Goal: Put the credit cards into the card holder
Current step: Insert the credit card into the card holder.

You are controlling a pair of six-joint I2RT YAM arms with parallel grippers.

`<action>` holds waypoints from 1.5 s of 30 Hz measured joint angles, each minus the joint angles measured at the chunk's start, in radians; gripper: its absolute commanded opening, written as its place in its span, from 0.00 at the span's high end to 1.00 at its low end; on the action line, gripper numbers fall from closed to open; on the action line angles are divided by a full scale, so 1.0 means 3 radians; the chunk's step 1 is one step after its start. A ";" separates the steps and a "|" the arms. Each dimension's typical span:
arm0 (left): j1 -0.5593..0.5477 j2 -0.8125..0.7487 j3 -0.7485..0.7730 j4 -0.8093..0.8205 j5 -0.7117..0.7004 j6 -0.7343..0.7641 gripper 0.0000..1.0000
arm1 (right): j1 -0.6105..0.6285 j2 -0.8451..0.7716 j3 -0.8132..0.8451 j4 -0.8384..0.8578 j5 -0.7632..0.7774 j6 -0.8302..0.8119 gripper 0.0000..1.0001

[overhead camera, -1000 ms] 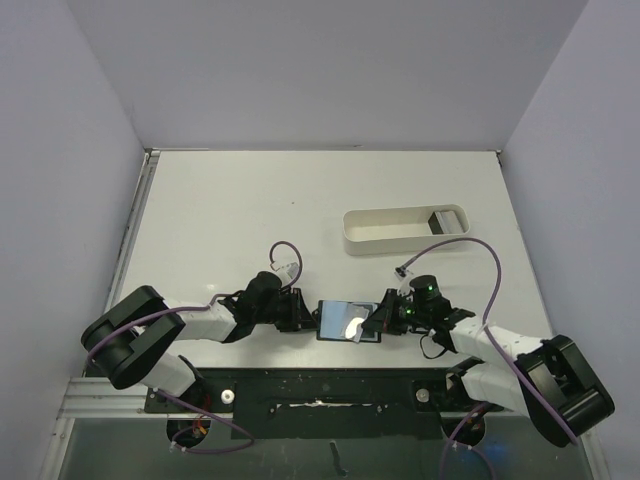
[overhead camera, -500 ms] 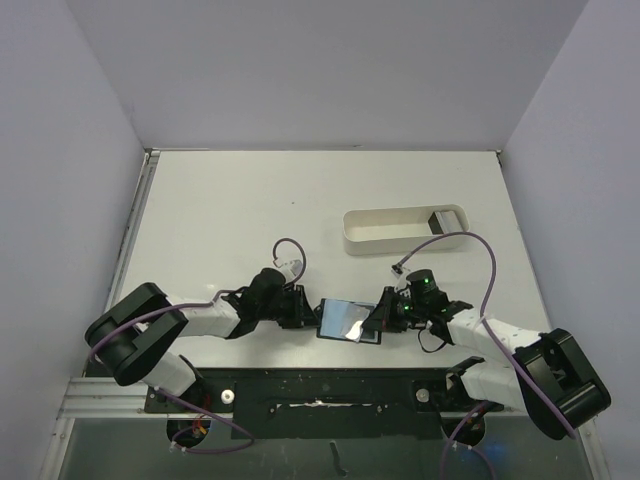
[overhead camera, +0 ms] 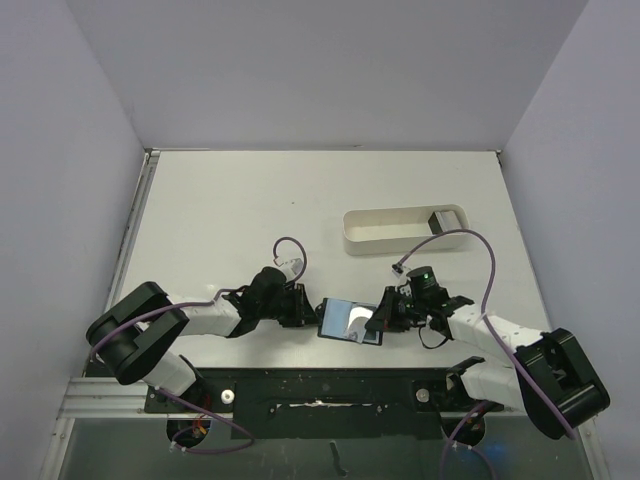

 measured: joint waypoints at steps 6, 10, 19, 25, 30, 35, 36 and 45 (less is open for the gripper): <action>0.0001 0.0005 0.0017 -0.0018 -0.0005 0.0017 0.84 | -0.0004 0.0088 0.0090 -0.0092 -0.0005 -0.0081 1.00; 0.0004 0.0013 0.0024 -0.0018 -0.0004 0.0033 0.84 | -0.0004 0.0202 0.0206 -0.0161 -0.0005 -0.0154 1.00; 0.0009 0.0018 0.0037 -0.0020 -0.0004 0.0069 0.84 | -0.0004 0.0473 0.0465 -0.0340 -0.0019 -0.0286 1.00; 0.0010 0.0031 0.0057 -0.0034 -0.0003 0.0076 0.84 | 0.0036 0.0603 0.0635 -0.0507 -0.0015 -0.0346 1.00; 0.0011 0.0062 0.0103 -0.0062 -0.0003 0.0086 0.84 | 0.0089 0.0603 0.0702 -0.0586 0.0008 -0.0362 1.00; 0.0011 0.0094 0.0139 -0.0067 -0.0001 0.0100 0.84 | 0.0090 0.0631 0.0788 -0.0729 0.0053 -0.0408 1.00; 0.0011 0.0097 0.0145 -0.0075 -0.0003 0.0103 0.84 | 0.0090 0.0637 0.0804 -0.0765 0.0070 -0.0415 1.00; 0.0017 0.0099 0.0149 -0.0080 -0.0004 0.0109 0.84 | 0.0090 0.0640 0.0966 -0.1114 0.0202 -0.0547 1.00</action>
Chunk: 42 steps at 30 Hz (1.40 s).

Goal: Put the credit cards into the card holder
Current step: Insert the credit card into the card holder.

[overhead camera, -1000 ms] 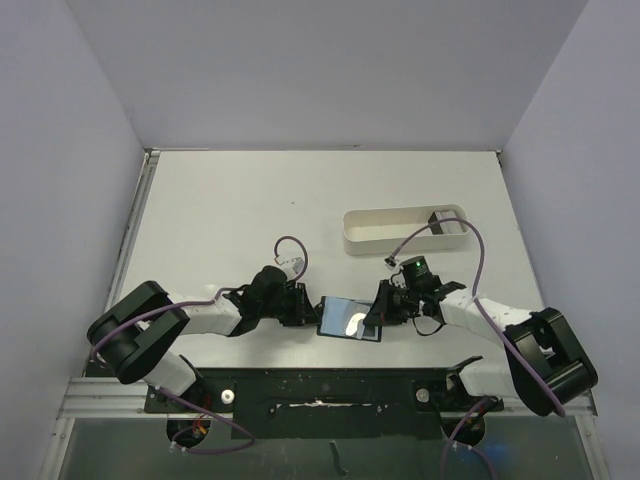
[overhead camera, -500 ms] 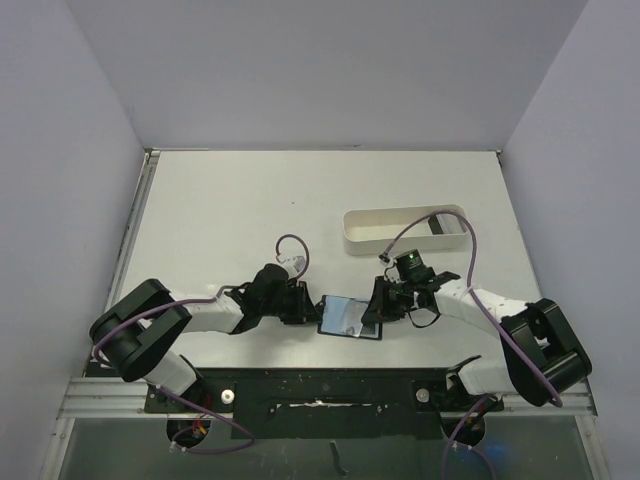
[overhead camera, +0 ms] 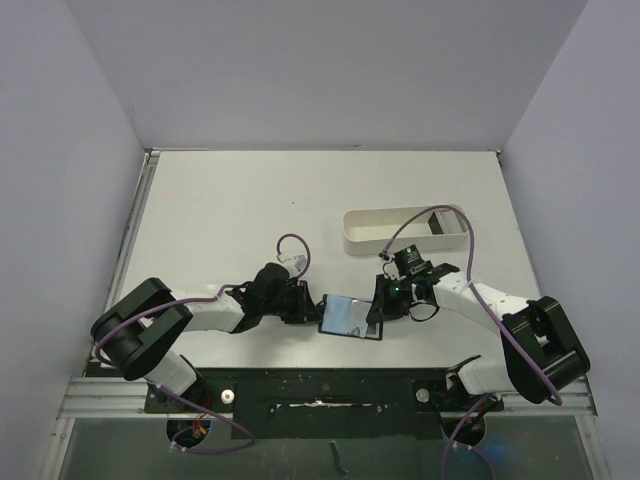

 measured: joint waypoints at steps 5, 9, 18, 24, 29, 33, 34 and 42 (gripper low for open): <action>0.0000 0.0000 0.0000 0.0000 0.0000 0.0004 0.84 | 0.0000 0.0126 0.0102 -0.0076 0.0010 -0.0046 1.00; 0.0000 0.0000 0.0001 0.0000 0.0000 0.0018 0.84 | 0.0004 0.0261 0.0212 -0.0109 0.0008 -0.0052 0.92; 0.0000 0.0000 0.0004 0.0003 0.0001 0.0019 0.83 | 0.0023 0.0112 0.0104 0.0141 -0.0024 0.0065 0.78; 0.0000 0.0000 0.0004 0.0006 0.0003 0.0019 0.83 | 0.0023 -0.0011 -0.0234 0.0567 -0.0058 0.0334 0.90; 0.0000 0.0006 0.0004 0.0017 0.0003 0.0018 0.83 | 0.0023 -0.0167 -0.0496 0.0926 -0.0065 0.0573 0.97; 0.0000 0.0020 0.0004 0.0033 0.0014 0.0015 0.83 | 0.0023 -0.0369 -0.0722 0.1269 -0.0064 0.0771 0.90; 0.0000 0.0022 0.0004 0.0038 0.0015 0.0015 0.83 | 0.0023 -0.0421 -0.0769 0.1334 -0.0058 0.0814 0.88; 0.0000 0.0052 0.0004 0.0090 0.0018 -0.0010 0.83 | 0.0083 -0.0868 -0.1130 0.1850 0.0146 0.1185 0.80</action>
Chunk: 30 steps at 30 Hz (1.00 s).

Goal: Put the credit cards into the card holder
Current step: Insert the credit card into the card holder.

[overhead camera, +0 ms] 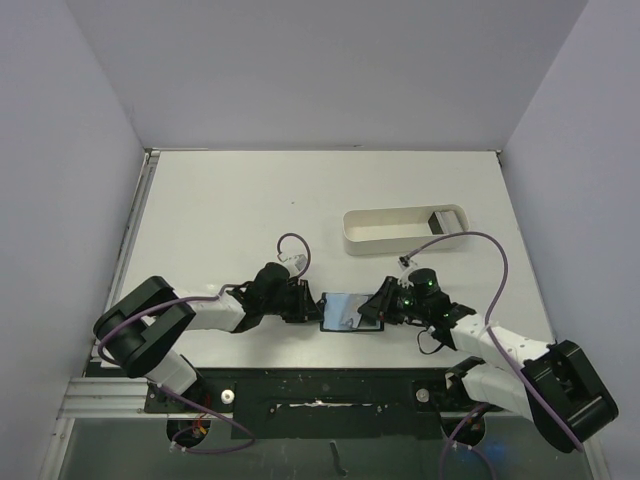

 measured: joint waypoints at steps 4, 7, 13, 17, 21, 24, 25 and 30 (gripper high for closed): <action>0.0000 0.0014 0.0000 0.0031 0.0004 -0.0027 0.83 | 0.0043 -0.0053 -0.0070 0.0103 0.0156 0.0120 0.80; 0.0000 0.0028 0.0000 0.0055 0.0008 -0.0032 0.83 | 0.0086 -0.0045 -0.0083 0.0184 0.0254 0.0183 0.82; 0.0000 0.0047 0.0000 0.0092 0.0010 -0.0041 0.83 | 0.0158 0.0084 -0.0098 0.0367 0.0416 0.0268 0.97; 0.0000 0.0048 0.0000 0.0093 0.0011 -0.0041 0.83 | 0.0160 0.0140 -0.0102 0.0395 0.0436 0.0276 1.00; 0.0000 0.0053 0.0000 0.0093 0.0010 -0.0042 0.83 | 0.0161 0.0112 -0.0102 0.0346 0.0445 0.0242 1.00; 0.0001 0.0061 0.0015 0.0083 0.0008 -0.0042 0.83 | 0.0161 0.0029 -0.0090 0.0168 0.0450 0.0161 1.00; 0.0001 0.0066 0.0022 0.0080 0.0008 -0.0042 0.84 | 0.0160 0.0010 -0.0083 0.0113 0.0449 0.0136 1.00; 0.0014 0.0107 0.0061 0.0078 0.0010 -0.0041 0.83 | 0.0109 0.0008 -0.0043 -0.0065 0.0337 0.0008 1.00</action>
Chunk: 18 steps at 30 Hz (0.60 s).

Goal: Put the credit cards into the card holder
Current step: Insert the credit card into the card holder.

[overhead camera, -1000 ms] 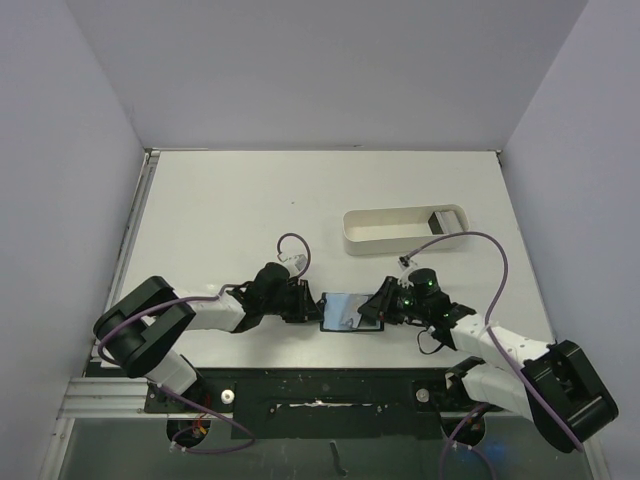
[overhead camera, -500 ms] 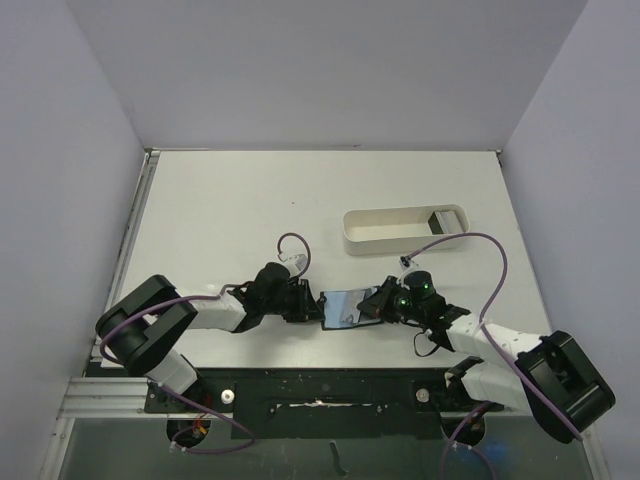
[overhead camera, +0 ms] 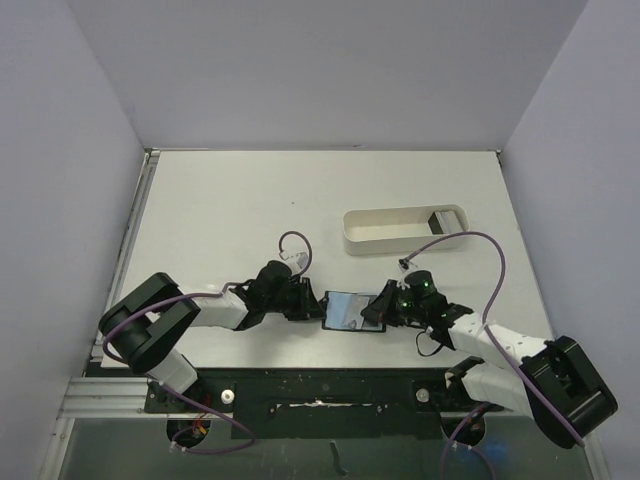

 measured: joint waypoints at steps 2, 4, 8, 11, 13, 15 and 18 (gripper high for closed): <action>0.0005 0.0013 0.0017 -0.0003 0.0000 0.0000 0.83 | -0.0017 0.0067 0.0032 -0.0033 -0.0056 -0.0039 1.00; 0.0008 0.0022 0.0029 -0.0006 0.0000 0.0001 0.83 | -0.0029 0.0155 0.0081 -0.0057 -0.0108 -0.0076 1.00; 0.0013 0.0042 0.0053 -0.0018 -0.0001 0.0004 0.83 | -0.0050 0.0230 0.0153 -0.0123 -0.0186 -0.0114 1.00; 0.0014 0.0053 0.0067 -0.0017 0.0000 0.0009 0.83 | -0.0085 0.0266 0.0186 -0.0175 -0.0251 -0.0177 1.00; 0.0014 0.0053 0.0067 -0.0017 0.0000 0.0014 0.83 | -0.0093 0.0370 0.0234 -0.0184 -0.0287 -0.0228 1.00; 0.0014 0.0053 0.0067 -0.0015 0.0001 0.0014 0.83 | -0.0089 0.0515 0.0309 -0.0184 -0.0329 -0.0273 0.97; 0.0014 0.0053 0.0067 -0.0014 0.0009 0.0011 0.83 | -0.0052 0.0632 0.0392 -0.0177 -0.0337 -0.0305 0.82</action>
